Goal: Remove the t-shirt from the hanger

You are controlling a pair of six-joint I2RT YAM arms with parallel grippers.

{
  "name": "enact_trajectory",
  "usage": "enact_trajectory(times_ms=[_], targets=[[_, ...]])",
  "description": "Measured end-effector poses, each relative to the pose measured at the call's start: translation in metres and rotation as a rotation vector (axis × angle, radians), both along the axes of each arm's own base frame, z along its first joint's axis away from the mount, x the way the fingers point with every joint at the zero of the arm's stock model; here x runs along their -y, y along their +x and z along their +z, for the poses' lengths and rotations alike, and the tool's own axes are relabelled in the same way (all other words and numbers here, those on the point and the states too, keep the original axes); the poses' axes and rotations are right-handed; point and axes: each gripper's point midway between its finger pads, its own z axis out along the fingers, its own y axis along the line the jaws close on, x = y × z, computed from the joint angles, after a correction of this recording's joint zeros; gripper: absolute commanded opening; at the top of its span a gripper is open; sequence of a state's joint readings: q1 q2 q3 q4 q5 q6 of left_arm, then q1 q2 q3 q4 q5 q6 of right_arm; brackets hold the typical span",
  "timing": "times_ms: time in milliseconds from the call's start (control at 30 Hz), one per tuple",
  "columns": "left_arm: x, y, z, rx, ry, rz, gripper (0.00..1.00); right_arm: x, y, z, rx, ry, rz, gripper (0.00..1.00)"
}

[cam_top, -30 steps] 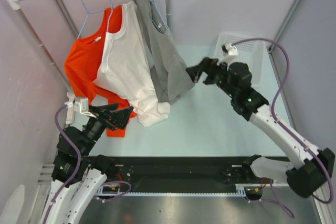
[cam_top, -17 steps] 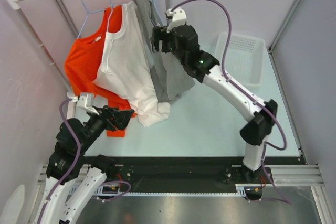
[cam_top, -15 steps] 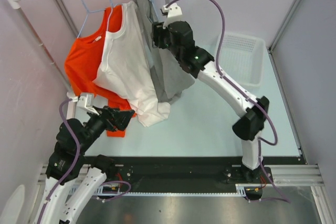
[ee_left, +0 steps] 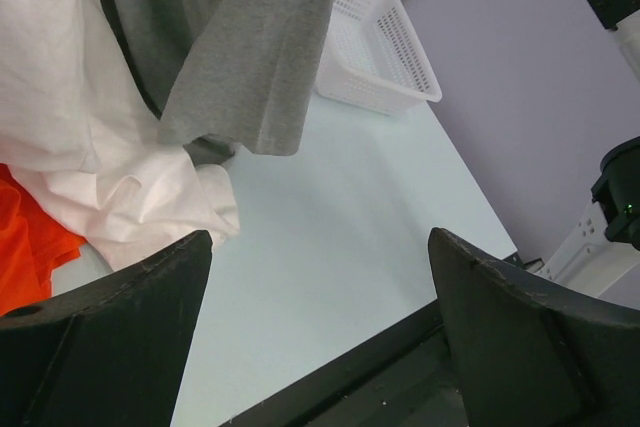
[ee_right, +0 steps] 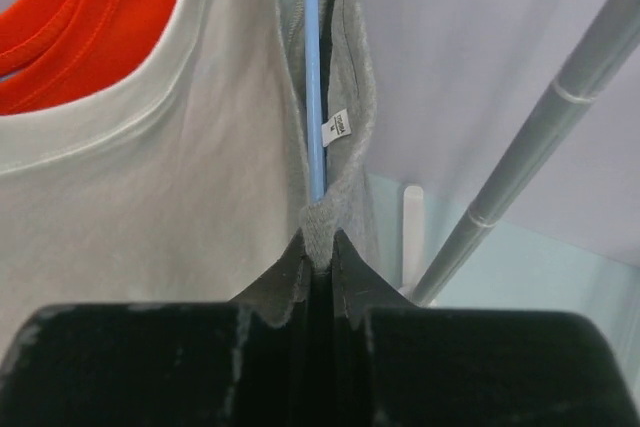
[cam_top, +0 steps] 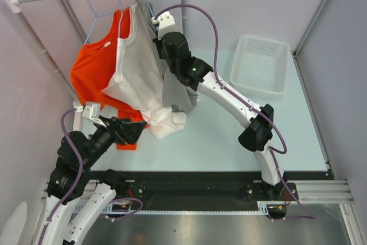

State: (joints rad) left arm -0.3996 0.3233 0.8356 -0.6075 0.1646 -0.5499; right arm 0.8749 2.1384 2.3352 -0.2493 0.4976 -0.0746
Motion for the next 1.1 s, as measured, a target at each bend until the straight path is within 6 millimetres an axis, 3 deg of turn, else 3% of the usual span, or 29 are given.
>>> enact_trajectory(times_ms=[167,300,600,700,800,1000,1100], targets=[[0.006,-0.003,0.005,-0.008,-0.024,-0.031,0.99,-0.007,-0.013,0.004,0.012,0.004,-0.005,0.0],[0.013,-0.002,0.011,-0.031,-0.047,-0.061,0.99,0.002,-0.025,0.017,0.02,0.026,-0.026,0.0],[0.037,-0.002,0.022,-0.059,-0.073,-0.192,0.95,0.043,-0.084,0.079,0.055,0.155,-0.042,0.0],[0.05,-0.005,0.025,-0.074,-0.073,-0.275,0.93,0.068,-0.107,0.08,0.029,0.189,-0.035,0.0],[0.065,-0.002,0.035,-0.099,-0.054,-0.369,0.9,0.097,-0.134,0.057,-0.034,0.209,-0.024,0.0],[0.102,0.001,0.037,-0.12,-0.044,-0.532,0.88,0.147,-0.198,-0.038,-0.235,0.239,0.028,0.0],[0.138,-0.012,0.037,-0.139,-0.017,-0.647,0.88,0.171,-0.222,-0.078,-0.326,0.253,0.031,0.0]])
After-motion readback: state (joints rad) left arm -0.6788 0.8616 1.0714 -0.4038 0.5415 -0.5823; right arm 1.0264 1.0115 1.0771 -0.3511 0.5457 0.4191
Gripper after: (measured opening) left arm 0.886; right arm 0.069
